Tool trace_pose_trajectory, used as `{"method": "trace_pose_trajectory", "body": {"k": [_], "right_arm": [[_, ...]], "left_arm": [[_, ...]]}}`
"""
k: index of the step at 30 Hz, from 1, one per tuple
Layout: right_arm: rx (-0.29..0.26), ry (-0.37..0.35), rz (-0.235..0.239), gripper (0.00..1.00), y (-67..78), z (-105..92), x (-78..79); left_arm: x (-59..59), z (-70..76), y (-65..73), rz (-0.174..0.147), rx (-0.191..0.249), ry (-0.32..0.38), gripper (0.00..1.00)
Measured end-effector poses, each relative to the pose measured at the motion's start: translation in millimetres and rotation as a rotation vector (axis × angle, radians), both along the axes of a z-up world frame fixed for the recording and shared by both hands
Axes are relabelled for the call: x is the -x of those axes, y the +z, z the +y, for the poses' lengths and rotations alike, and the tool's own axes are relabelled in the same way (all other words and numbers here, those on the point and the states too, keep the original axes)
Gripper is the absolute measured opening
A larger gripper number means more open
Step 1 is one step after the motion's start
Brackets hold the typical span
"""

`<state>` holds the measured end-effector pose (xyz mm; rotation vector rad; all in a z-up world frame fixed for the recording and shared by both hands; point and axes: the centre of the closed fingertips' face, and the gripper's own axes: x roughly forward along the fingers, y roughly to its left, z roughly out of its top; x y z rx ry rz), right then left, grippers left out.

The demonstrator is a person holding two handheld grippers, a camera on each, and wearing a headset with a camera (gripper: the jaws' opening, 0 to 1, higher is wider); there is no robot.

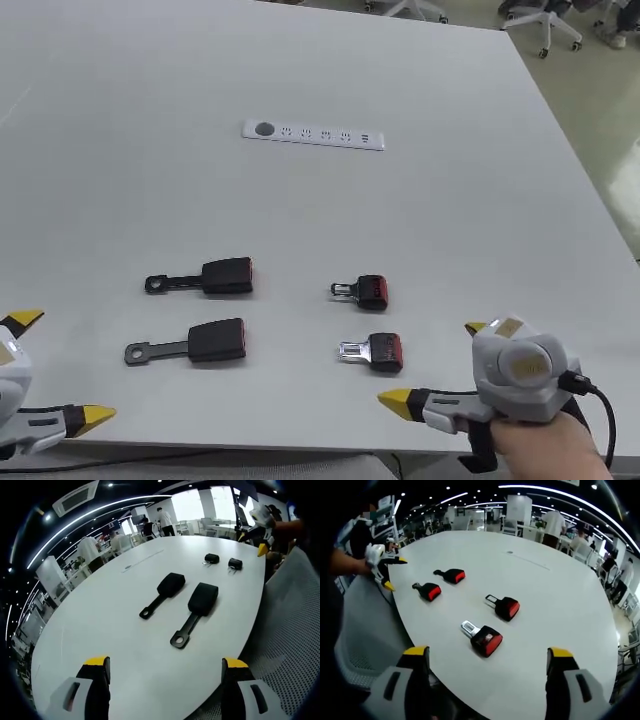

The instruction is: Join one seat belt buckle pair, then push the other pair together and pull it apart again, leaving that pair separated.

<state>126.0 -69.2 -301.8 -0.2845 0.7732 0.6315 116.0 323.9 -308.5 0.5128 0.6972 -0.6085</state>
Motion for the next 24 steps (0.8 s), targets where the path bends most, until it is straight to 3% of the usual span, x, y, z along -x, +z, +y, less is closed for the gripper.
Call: {"method": "trace_pose_trajectory", "body": {"k": [10,15,17,20,24], "right_arm": [[0.028,-0.007,0.008,1.00,3.4,-1.0,2.0],[0.050,0.044,-0.036,1.00,13.5,7.9,-0.6],[0.114,0.077,-0.067,1.00,14.9,6.2,-4.2],[0.160,0.101,-0.094,1.00,17.5,7.1,-6.2],[0.184,0.143,-0.095,1.00,16.0,12.6,-3.7]], "left_arm": [[0.5,-0.7,1.0,0.001,0.002,0.001,0.93],[-0.7,0.3,1.6,-0.004,0.006,0.007,0.93],[-1.1,0.4,2.2,-0.007,0.006,0.008,0.93],[-1.7,0.8,3.0,-0.012,0.007,0.010,0.93],[-2.6,1.5,4.6,-0.021,0.005,0.013,0.93]]}}
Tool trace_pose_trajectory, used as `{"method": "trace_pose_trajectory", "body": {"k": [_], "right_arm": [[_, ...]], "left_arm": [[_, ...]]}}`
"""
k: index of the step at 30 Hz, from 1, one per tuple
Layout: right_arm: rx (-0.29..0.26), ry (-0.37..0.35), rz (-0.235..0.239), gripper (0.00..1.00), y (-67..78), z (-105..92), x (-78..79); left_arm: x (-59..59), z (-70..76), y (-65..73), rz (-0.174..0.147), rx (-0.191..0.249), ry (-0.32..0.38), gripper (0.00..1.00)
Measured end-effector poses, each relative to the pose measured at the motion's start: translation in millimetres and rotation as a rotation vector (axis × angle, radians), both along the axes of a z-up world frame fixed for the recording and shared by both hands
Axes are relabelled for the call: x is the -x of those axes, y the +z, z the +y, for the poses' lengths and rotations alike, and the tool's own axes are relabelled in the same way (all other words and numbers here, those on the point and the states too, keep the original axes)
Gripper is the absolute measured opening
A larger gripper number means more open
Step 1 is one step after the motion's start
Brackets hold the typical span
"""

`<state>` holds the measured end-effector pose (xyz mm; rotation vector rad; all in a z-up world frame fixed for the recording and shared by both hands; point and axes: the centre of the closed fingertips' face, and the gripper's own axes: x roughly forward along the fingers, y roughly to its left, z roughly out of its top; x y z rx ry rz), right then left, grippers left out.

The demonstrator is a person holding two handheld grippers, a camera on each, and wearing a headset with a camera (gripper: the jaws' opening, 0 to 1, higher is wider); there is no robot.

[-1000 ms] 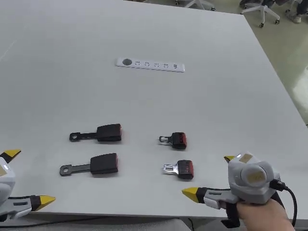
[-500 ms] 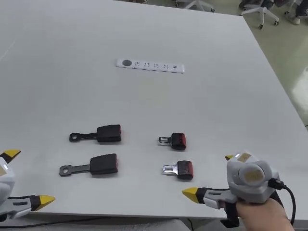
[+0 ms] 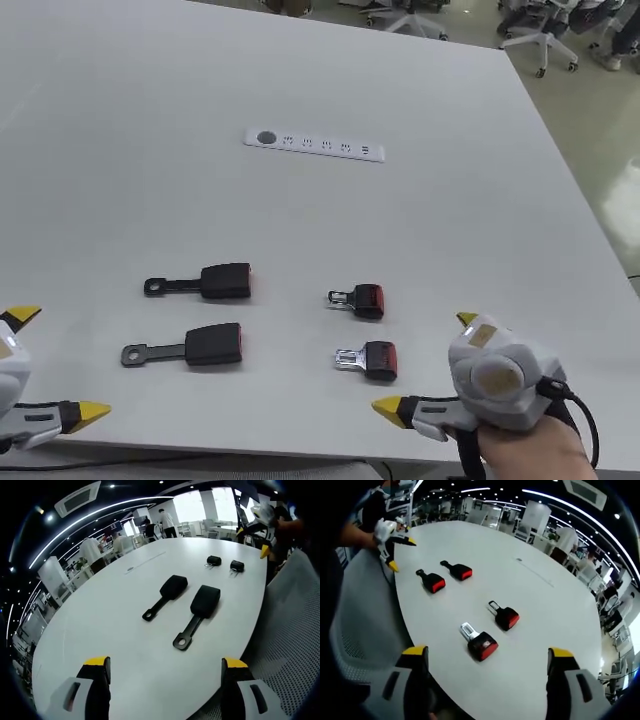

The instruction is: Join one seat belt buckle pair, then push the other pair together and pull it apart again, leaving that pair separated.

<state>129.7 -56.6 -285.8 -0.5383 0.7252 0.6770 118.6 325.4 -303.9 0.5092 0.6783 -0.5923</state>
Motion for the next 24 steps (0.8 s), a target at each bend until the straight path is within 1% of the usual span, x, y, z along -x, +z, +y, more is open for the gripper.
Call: {"method": "trace_pose_trajectory", "body": {"k": [1,3,4,5,7,9,14,15,17,19,21,22,23,24], "right_arm": [[0.001,0.005,0.003,1.00,-0.4,0.7,0.6],[0.011,0.006,0.011,0.99,-1.3,0.7,1.2],[0.009,0.006,0.012,0.99,-1.0,0.7,1.4],[0.003,0.001,0.020,0.98,-0.6,1.2,1.8],[-0.008,-0.002,0.021,0.97,1.7,2.3,1.6],[-0.012,-0.002,0.015,0.96,4.2,2.6,0.8],[-0.011,0.003,-0.004,0.93,11.1,-1.5,-1.6],[-0.010,0.005,-0.008,0.92,11.5,-2.3,-1.8],[-0.012,0.012,-0.012,0.90,12.7,-5.1,-1.2],[-0.025,0.019,-0.016,0.87,14.2,-6.3,0.2],[-0.030,0.027,-0.014,0.88,12.8,-5.9,1.5],[-0.028,0.031,-0.012,0.89,11.8,-5.7,2.2],[-0.030,0.039,-0.004,0.89,10.9,-4.5,4.2],[-0.033,0.039,-0.001,0.89,10.7,-4.2,4.9]], "left_arm": [[-0.2,0.1,0.4,-0.002,0.001,0.001,0.93],[-0.7,-1.3,2.6,-0.005,0.020,0.009,0.93],[-1.0,-1.9,4.1,-0.011,0.019,0.007,0.93],[-1.1,-2.3,4.9,-0.018,0.013,0.003,0.93],[-0.2,-3.3,4.3,-0.017,0.004,-0.003,0.92],[0.2,-3.4,4.0,-0.018,-0.007,-0.009,0.92],[3.9,-8.3,5.7,-0.014,-0.033,-0.050,0.91],[4.1,-8.8,5.8,-0.009,-0.031,-0.051,0.91],[6.3,-8.8,4.7,0.011,-0.039,-0.054,0.89],[9.0,-9.0,3.4,0.030,-0.047,-0.060,0.88],[12.1,-10.9,3.3,0.065,-0.040,-0.055,0.87],[11.5,-12.1,5.0,0.066,-0.039,-0.056,0.87],[10.9,-15.4,8.6,0.060,-0.040,-0.068,0.87],[10.2,-18.2,11.0,0.061,-0.047,-0.083,0.87]]}}
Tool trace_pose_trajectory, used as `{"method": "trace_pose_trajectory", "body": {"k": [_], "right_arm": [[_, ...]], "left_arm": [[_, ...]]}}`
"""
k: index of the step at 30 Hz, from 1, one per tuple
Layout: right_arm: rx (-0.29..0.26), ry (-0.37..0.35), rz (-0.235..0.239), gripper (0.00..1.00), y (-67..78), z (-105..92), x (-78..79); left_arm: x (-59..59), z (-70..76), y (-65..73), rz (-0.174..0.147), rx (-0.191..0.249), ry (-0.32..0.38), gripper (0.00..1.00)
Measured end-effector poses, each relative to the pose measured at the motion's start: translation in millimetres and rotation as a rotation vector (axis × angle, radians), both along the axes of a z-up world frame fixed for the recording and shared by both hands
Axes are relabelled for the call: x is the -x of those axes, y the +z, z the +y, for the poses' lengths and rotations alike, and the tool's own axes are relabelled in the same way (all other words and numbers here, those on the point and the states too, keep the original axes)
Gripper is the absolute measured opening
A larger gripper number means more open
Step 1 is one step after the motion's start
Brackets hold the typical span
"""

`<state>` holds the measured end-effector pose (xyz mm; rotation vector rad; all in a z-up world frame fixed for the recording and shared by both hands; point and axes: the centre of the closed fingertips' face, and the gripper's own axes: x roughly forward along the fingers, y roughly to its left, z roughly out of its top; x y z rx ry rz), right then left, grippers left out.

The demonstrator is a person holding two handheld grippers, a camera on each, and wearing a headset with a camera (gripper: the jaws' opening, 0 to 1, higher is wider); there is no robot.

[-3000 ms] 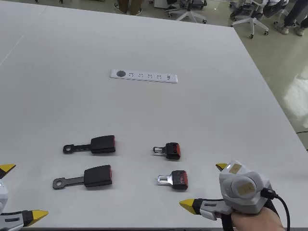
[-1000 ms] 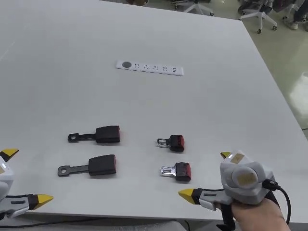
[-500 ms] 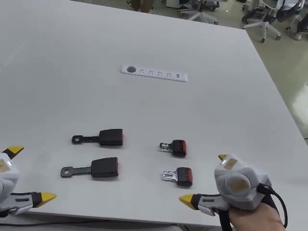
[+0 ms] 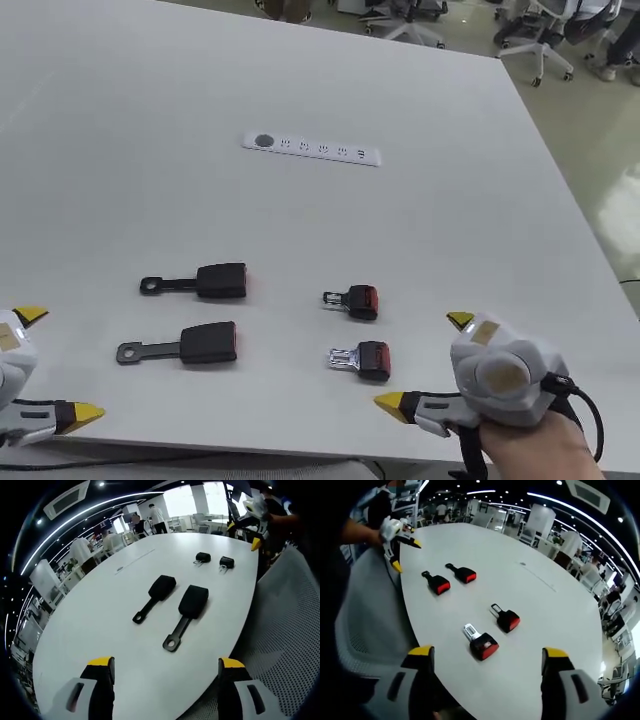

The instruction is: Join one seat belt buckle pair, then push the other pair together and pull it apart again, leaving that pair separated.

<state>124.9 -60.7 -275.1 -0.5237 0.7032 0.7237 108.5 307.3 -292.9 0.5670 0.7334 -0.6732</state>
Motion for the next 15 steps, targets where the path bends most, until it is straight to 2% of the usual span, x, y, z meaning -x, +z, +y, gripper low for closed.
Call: {"method": "trace_pose_trajectory", "body": {"k": [2,3,4,8,10,11,13,15], "right_arm": [[-0.006,0.007,0.003,0.87,0.7,1.4,1.2],[-0.007,0.009,0.004,0.87,0.6,1.7,1.3],[-0.008,0.009,0.003,0.86,0.7,1.9,1.1],[-0.013,0.034,0.027,0.84,-1.5,6.5,3.4],[-0.011,0.047,0.036,0.80,-3.0,8.5,3.9],[-0.013,0.052,0.042,0.78,-3.7,9.6,4.0],[-0.012,0.063,0.048,0.75,-5.2,10.9,3.5],[-0.003,0.084,0.057,0.74,-9.6,12.2,3.7]], "left_arm": [[-0.6,-4.0,2.1,0.006,-0.024,-0.031,0.84],[-2.5,-4.6,3.3,-0.004,-0.076,-0.068,0.84],[-3.3,-7.8,4.6,-0.010,-0.087,-0.087,0.84],[-4.8,-26.4,6.2,0.003,-0.072,-0.134,0.84],[-3.9,-34.5,2.8,0.031,-0.065,-0.154,0.82],[-3.4,-37.4,1.2,0.042,-0.065,-0.163,0.81],[0.5,-43.3,-2.9,0.084,-0.059,-0.178,0.74],[-1.9,-48.8,-4.8,0.080,-0.069,-0.199,0.69]]}}
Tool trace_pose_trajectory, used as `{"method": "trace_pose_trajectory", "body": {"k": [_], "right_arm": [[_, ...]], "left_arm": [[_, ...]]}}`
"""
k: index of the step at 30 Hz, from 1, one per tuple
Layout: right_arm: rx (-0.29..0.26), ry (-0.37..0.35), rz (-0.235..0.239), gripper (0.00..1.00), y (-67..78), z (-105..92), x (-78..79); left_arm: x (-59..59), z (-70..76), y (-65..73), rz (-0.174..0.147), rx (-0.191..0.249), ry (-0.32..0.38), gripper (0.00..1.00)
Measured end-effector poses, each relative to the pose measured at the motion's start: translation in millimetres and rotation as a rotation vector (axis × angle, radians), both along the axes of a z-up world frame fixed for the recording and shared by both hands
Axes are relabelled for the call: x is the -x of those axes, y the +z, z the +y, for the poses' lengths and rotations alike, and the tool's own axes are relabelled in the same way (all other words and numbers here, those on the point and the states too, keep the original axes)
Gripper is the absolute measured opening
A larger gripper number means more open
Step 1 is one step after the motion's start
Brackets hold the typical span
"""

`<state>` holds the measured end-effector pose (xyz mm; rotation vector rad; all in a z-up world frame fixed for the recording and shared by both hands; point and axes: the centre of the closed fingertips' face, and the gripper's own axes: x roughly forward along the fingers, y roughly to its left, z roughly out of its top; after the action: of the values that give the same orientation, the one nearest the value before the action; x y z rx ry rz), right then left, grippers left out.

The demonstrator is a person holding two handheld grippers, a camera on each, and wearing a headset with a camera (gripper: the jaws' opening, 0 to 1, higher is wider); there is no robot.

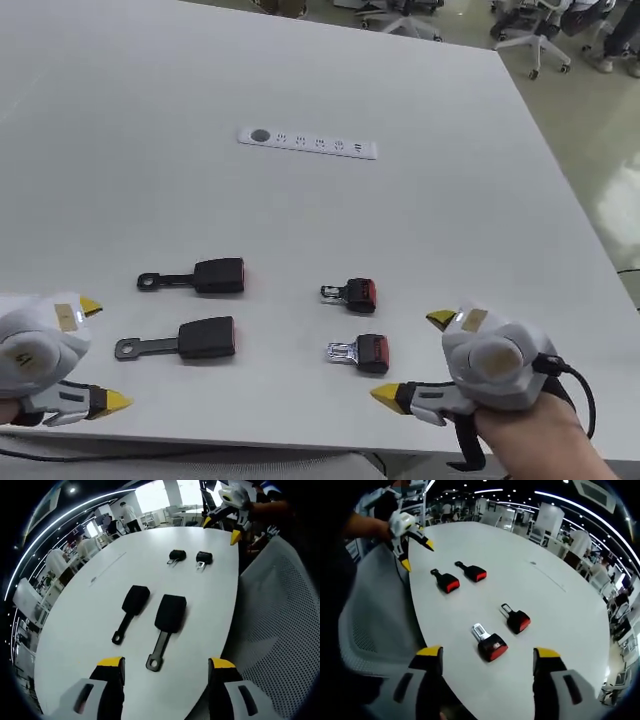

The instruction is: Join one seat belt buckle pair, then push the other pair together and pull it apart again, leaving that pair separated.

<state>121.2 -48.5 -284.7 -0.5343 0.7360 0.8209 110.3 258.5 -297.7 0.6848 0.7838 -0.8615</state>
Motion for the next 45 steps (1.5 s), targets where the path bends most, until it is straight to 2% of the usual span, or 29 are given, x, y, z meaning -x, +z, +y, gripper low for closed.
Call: {"method": "trace_pose_trajectory", "body": {"k": [5,6,10,11,12,15,19,22,24,29,31,35,40,42,45], "right_arm": [[0.023,0.044,0.015,0.70,-6.6,2.1,-0.6],[0.019,0.054,0.031,0.68,-8.9,2.7,0.0],[0.029,0.092,0.063,0.62,-17.8,2.5,-0.7],[0.030,0.098,0.065,0.60,-19.1,2.5,-1.4],[0.032,0.111,0.081,0.59,-21.4,3.0,-0.5],[0.038,0.137,0.083,0.54,-26.6,4.2,-4.0],[0.055,0.199,0.095,0.51,-34.8,9.6,-6.1],[0.072,0.244,0.095,0.47,-38.6,12.0,-8.1],[0.085,0.269,0.101,0.46,-43.5,11.6,-12.0],[0.096,0.302,0.113,0.42,-50.3,11.2,-22.5],[0.100,0.317,0.117,0.40,-51.7,12.5,-23.6],[0.125,0.351,0.120,0.39,-56.1,14.6,-26.5],[0.151,0.382,0.151,0.39,-66.8,12.7,-27.5],[0.146,0.389,0.159,0.37,-70.5,12.1,-28.4],[0.152,0.406,0.169,0.35,-73.5,10.8,-29.1]], "left_arm": [[-9.2,-16.7,-3.5,0.006,-0.001,-0.032,0.69],[-11.2,-19.3,-4.4,0.009,0.001,-0.032,0.68],[-15.9,-33.0,-14.5,0.037,0.001,-0.055,0.65],[-16.8,-35.4,-17.7,0.043,0.001,-0.062,0.61],[-18.9,-39.8,-20.1,0.039,0.002,-0.076,0.59],[-20.0,-49.5,-25.6,0.044,-0.008,-0.117,0.59],[-24.8,-52.2,-32.7,0.059,-0.028,-0.120,0.57],[-26.9,-56.7,-32.2,0.078,-0.005,-0.100,0.49],[-30.8,-59.7,-31.4,0.068,-0.002,-0.094,0.50],[-35.0,-58.6,-39.2,0.089,-0.027,-0.083,0.45],[-37.5,-59.0,-40.9,0.086,-0.028,-0.084,0.45],[-39.0,-61.2,-44.5,0.099,-0.036,-0.106,0.44],[-41.6,-63.9,-48.1,0.125,-0.045,-0.125,0.39],[-42.6,-66.1,-48.7,0.125,-0.048,-0.139,0.38],[-39.5,-68.6,-52.1,0.146,-0.061,-0.177,0.36]]}}
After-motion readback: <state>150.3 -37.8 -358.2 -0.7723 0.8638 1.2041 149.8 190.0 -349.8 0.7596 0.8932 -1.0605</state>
